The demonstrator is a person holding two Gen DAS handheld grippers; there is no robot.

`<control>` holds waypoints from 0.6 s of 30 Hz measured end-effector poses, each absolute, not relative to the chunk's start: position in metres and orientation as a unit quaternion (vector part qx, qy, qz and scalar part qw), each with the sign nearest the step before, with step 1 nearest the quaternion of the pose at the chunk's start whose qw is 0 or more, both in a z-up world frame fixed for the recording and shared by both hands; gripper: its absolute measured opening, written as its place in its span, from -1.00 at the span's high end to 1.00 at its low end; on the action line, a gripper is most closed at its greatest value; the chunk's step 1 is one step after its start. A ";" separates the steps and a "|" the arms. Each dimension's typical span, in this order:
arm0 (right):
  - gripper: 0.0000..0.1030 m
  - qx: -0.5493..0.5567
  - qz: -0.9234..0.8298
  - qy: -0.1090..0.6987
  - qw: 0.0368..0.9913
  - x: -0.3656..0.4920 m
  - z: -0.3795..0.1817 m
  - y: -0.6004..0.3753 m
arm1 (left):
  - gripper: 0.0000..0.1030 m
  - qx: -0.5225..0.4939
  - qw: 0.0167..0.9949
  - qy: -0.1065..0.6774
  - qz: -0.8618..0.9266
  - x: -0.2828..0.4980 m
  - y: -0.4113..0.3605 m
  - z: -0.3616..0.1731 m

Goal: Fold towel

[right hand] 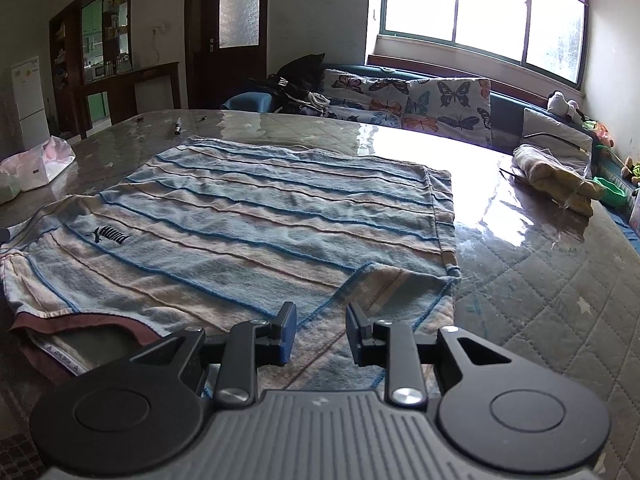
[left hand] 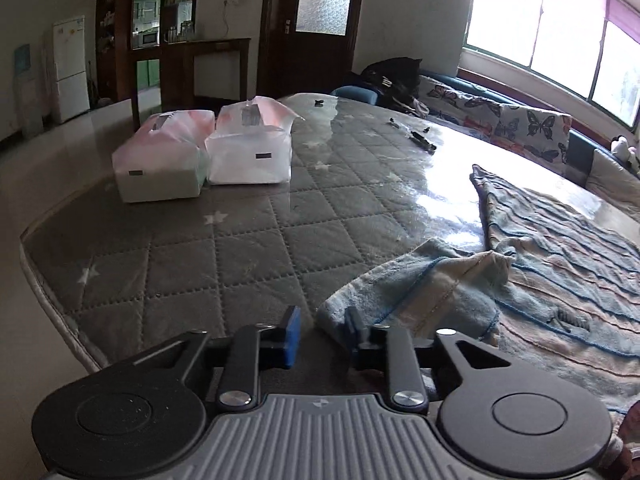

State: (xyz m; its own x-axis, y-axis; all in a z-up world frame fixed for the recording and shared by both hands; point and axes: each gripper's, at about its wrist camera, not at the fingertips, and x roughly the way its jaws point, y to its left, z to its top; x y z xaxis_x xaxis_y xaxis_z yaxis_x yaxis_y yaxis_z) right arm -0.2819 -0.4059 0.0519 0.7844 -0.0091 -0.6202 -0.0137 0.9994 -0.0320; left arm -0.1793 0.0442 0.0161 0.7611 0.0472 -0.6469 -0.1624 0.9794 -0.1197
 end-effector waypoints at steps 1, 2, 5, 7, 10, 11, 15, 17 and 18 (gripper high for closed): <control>0.48 -0.017 0.002 0.328 0.944 -0.282 0.052 -0.405 | 0.76 -0.089 0.935 0.339 0.049 -0.180 0.045 0.016; 0.48 -0.017 0.003 0.328 0.945 -0.283 0.052 -0.405 | 0.77 -0.092 0.937 0.334 0.045 -0.181 0.045 0.018; 0.48 -0.017 0.002 0.326 0.945 -0.285 0.053 -0.404 | 0.86 -0.105 0.945 0.308 0.025 -0.186 0.045 0.027; 0.48 -0.017 0.002 0.324 0.946 -0.286 0.054 -0.403 | 0.87 -0.107 0.950 0.295 0.000 -0.188 0.038 0.036; 0.48 -0.016 0.002 0.320 0.947 -0.288 0.055 -0.403 | 0.90 -0.104 0.954 0.278 -0.042 -0.192 0.024 0.049; 0.48 -0.015 0.003 0.319 0.948 -0.288 0.056 -0.402 | 0.90 -0.104 0.955 0.272 -0.056 -0.193 0.019 0.053; 0.48 -0.014 0.003 0.317 0.948 -0.290 0.056 -0.402 | 0.89 -0.100 0.957 0.248 -0.111 -0.197 0.000 0.071; 0.47 -0.013 0.003 0.315 0.949 -0.291 0.057 -0.402 | 0.88 -0.088 0.957 0.253 -0.107 -0.197 -0.007 0.071; 0.47 -0.013 0.004 0.314 0.949 -0.291 0.057 -0.403 | 0.86 -0.085 0.957 0.258 -0.097 -0.196 -0.008 0.069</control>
State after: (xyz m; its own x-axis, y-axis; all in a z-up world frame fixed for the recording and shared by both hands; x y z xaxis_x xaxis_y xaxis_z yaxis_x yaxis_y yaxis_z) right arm -0.2911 -0.4026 0.0569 0.8022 -0.0010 -0.5970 -0.0159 0.9996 -0.0230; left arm -0.1964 -0.0078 0.0686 0.8476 -0.2295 -0.4784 0.1414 0.9667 -0.2132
